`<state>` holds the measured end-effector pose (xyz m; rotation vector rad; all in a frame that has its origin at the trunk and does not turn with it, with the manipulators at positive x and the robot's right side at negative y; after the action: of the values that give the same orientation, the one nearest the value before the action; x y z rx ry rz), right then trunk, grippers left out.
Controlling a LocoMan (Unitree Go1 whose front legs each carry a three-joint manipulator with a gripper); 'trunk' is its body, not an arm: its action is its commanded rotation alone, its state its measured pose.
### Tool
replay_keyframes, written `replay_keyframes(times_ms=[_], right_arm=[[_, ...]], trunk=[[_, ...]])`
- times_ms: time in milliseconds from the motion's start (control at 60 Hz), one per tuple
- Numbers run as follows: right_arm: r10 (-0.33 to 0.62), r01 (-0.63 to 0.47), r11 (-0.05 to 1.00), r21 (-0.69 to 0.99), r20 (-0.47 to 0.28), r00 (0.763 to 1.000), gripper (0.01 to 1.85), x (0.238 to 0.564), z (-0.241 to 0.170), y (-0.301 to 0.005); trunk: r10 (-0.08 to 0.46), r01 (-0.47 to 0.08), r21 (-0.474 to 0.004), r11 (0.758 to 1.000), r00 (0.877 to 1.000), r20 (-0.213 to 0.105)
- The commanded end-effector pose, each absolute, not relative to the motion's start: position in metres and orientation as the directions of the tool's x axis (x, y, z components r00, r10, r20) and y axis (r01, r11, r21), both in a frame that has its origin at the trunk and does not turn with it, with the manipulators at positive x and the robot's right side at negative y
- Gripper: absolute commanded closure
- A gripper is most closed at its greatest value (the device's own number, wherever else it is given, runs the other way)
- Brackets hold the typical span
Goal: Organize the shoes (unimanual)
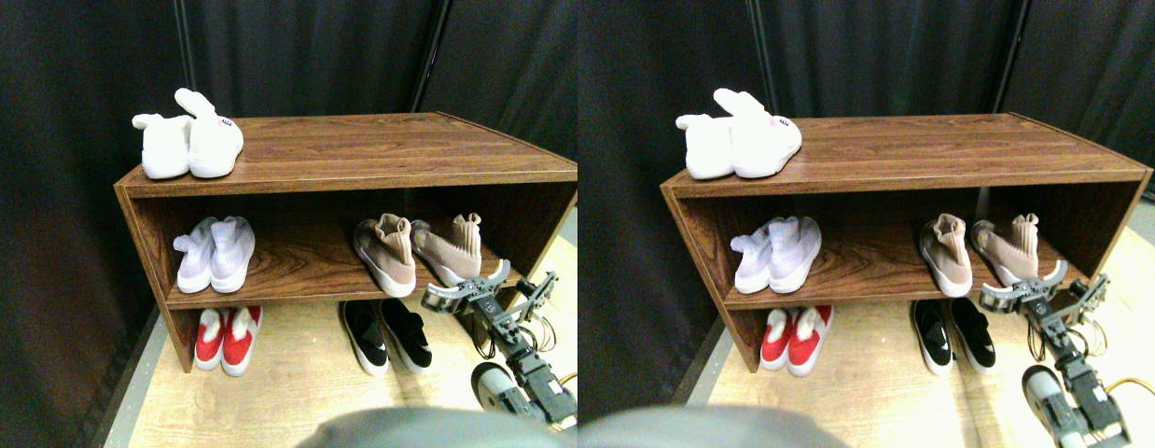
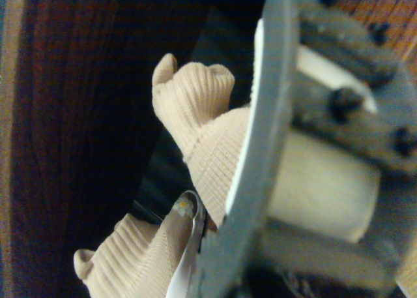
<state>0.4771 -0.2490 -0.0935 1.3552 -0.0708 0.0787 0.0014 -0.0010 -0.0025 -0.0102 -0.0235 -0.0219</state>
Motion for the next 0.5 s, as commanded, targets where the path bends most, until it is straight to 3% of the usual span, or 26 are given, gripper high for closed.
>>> replay_keyframes(times_ms=[17, 300, 500], right_arm=[[0.03, -0.126, 0.21, 0.97, 0.122, 0.992, 0.38, 0.4819, -0.0891, -0.247], [0.027, -0.125, 0.257, 0.958, 0.122, 0.992, 0.36, 0.4826, -0.089, -0.2425], [0.028, -0.14, 0.214, 0.967, 0.137, 0.99, 0.35, 0.4767, -0.0862, -0.2417]], trunk=[[-0.01, 0.011, -0.017, 1.0, 1.0, 0.028], [-0.004, 0.004, -0.018, 1.0, 1.0, 0.026], [-0.009, 0.009, -0.014, 1.0, 1.0, 0.026]])
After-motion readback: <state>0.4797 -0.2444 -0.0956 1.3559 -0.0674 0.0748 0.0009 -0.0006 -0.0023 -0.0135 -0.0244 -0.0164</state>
